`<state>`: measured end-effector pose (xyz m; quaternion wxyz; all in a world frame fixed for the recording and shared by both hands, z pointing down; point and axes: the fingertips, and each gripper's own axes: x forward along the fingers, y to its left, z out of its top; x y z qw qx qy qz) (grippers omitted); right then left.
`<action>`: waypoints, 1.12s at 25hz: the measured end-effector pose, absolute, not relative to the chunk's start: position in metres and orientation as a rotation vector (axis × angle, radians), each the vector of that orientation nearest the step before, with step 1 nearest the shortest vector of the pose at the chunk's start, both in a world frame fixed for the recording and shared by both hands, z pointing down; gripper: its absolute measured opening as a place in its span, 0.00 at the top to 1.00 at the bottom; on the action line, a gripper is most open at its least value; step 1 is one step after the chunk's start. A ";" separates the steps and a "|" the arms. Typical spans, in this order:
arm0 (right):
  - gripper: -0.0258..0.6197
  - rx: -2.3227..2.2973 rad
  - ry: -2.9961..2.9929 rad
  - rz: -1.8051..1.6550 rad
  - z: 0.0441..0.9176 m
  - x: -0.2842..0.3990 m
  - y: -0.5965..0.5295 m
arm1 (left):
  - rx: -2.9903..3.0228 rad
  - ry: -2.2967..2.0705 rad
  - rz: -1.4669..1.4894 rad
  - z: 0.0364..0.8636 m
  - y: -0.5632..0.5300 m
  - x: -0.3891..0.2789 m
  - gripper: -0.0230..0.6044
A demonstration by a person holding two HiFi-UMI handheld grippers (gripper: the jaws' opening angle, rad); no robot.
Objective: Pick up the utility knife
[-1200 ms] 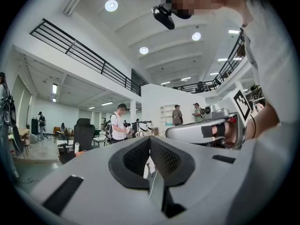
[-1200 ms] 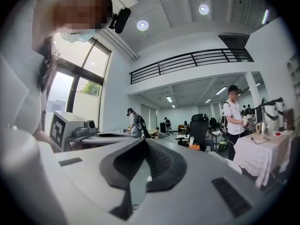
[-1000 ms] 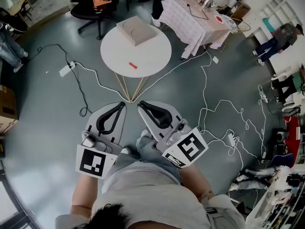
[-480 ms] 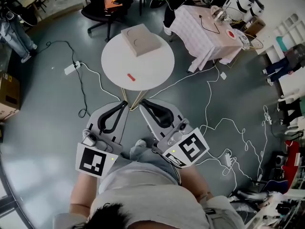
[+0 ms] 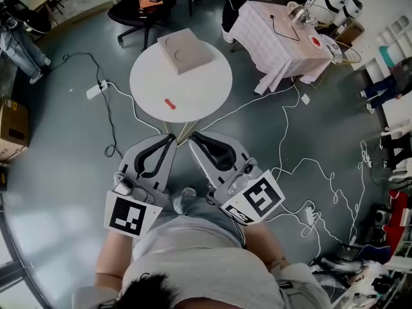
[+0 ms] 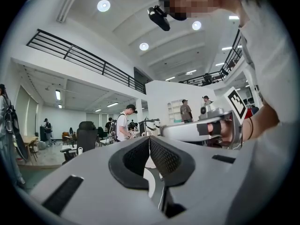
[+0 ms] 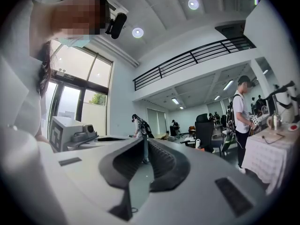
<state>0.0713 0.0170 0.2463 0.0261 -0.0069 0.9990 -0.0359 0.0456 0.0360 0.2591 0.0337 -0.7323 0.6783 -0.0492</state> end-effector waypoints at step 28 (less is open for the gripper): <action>0.92 -0.508 3.071 -0.203 0.262 -0.071 -0.106 | -2.616 1.732 -0.174 0.289 -0.102 -0.102 0.95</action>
